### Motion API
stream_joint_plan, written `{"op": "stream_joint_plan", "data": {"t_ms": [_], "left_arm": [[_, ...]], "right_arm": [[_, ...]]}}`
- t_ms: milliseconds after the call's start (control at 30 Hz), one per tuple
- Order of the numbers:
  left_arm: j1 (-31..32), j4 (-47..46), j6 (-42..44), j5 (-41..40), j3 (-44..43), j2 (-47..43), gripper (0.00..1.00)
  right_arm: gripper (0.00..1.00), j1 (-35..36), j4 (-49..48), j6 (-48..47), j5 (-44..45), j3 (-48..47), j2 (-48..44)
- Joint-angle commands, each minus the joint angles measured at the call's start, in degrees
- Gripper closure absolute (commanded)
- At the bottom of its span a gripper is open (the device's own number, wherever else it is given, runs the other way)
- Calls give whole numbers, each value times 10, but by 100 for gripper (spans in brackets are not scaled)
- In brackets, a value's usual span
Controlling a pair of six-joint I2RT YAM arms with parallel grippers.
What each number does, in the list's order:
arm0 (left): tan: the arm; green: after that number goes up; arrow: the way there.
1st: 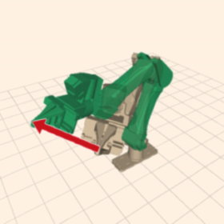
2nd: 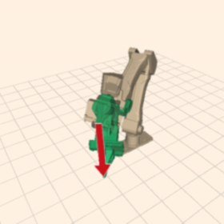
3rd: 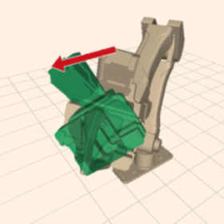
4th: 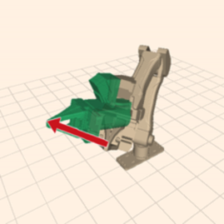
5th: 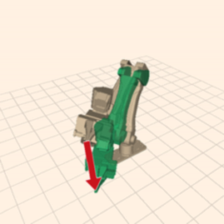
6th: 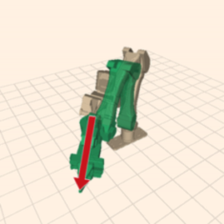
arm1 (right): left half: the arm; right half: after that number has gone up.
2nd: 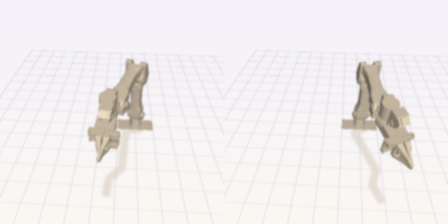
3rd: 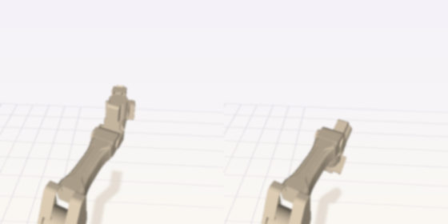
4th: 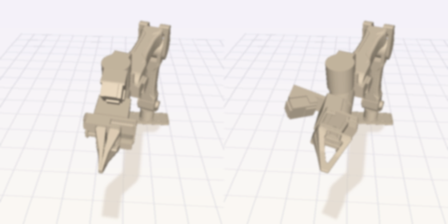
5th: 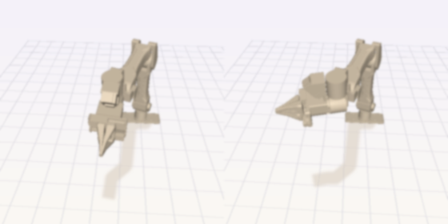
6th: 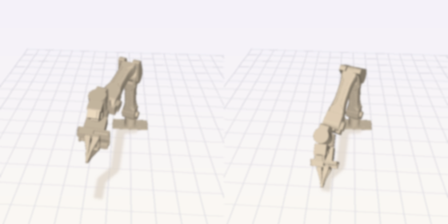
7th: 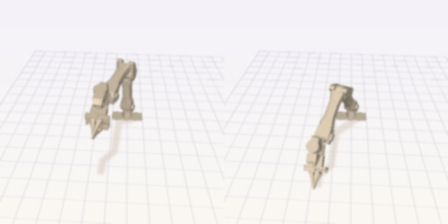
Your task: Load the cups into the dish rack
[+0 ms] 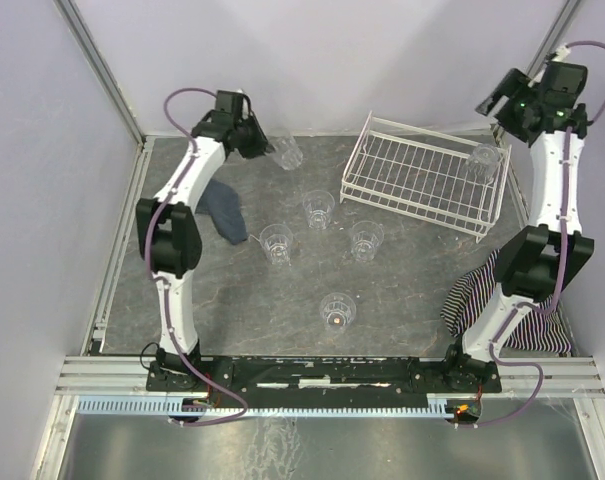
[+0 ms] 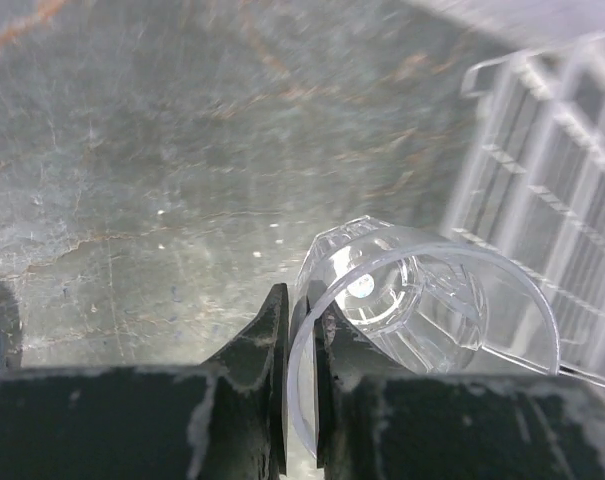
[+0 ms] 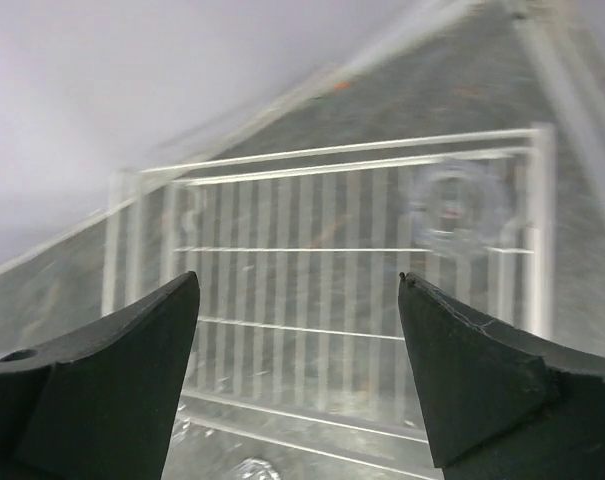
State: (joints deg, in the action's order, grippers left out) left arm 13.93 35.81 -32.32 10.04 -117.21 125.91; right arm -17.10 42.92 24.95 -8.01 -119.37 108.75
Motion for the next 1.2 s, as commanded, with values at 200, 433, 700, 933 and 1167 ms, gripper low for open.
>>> {"op": "stream_joint_plan", "data": {"t_ms": [200,433,700,933,1167], "left_arm": [[-33,-211,-195,226,125,-209,97],[-34,-466,-411,333,259,-233,97],[-31,-685,-604,346,363,-227,97],[-30,-696,-616,344,365,-226,97],[-27,-698,-620,344,358,-215,97]], "right_arm": [[9,141,-340,287,-289,115,-30],[7,219,-712,603,-340,271,-32],[5,277,-814,698,-342,316,-18],[0,301,-777,679,-349,310,-11],[1,327,-787,698,-347,294,6]]}}
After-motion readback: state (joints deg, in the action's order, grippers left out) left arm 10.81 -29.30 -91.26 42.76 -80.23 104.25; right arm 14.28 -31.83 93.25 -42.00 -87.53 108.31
